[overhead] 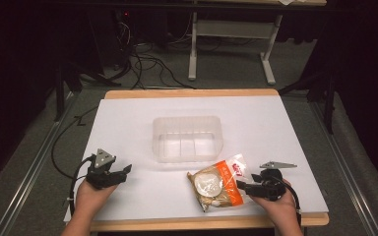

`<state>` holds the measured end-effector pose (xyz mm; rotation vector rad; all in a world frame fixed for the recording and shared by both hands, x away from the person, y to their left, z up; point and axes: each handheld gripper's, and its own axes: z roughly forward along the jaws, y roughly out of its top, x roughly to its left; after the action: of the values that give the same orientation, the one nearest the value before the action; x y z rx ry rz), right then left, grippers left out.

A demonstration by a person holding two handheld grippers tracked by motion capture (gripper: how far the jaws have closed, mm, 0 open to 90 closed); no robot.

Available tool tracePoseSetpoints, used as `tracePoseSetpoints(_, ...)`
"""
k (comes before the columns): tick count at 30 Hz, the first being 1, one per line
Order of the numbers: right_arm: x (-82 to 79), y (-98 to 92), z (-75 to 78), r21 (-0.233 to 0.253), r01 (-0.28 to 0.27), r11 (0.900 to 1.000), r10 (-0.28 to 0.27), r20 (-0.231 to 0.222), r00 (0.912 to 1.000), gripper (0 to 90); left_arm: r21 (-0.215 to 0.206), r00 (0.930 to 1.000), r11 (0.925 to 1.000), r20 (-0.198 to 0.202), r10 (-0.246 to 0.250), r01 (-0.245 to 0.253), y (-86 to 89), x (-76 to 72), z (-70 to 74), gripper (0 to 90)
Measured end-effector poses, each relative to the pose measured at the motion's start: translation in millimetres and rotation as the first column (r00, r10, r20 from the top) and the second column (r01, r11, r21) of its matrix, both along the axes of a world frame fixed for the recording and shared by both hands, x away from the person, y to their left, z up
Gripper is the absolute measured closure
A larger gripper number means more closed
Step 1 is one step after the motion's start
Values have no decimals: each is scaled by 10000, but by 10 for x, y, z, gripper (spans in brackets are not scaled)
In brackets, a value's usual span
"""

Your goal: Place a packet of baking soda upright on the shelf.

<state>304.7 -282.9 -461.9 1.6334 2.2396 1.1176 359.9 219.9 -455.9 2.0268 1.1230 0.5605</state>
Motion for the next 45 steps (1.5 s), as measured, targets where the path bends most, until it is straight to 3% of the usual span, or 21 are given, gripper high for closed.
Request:
tracePoseSetpoints(12, -89, -15, 141, 409, -130, 9991, 95, 866, 9962, 371, 97, 10000, 9999, -62, -50, 51, -13, 2, -8, 319)
tracePoseSetpoints(16, -159, 15, 229, 634, -229, 9977, 142, 1343, 9908, 375, 102, 10000, 9999, -57, -49, 50, -15, 1, -10, 319)
tracePoseSetpoints(26, -226, 75, 309, 962, -537, 9939, 348, 1887, 9814, 393, 217, 9999, 9997, -96, -116, 118, -31, 0, -18, 318)
tracePoseSetpoints(39, -277, 155, 343, 1409, -1007, 9849, 712, 2003, 9771, 444, 175, 10000, 9998, -82, -45, 47, -22, 10, -18, 318)
tracePoseSetpoints(43, -285, 195, 342, 1252, -1155, 9854, 901, 1920, 9772, 468, 142, 10000, 9999, -10, -58, 58, -20, -2, -5, 318)
tracePoseSetpoints(45, -284, 191, 337, 1134, -1055, 9879, 837, 1823, 9797, 534, 123, 10000, 9999, -12, -81, 81, -18, -10, 1, 318)
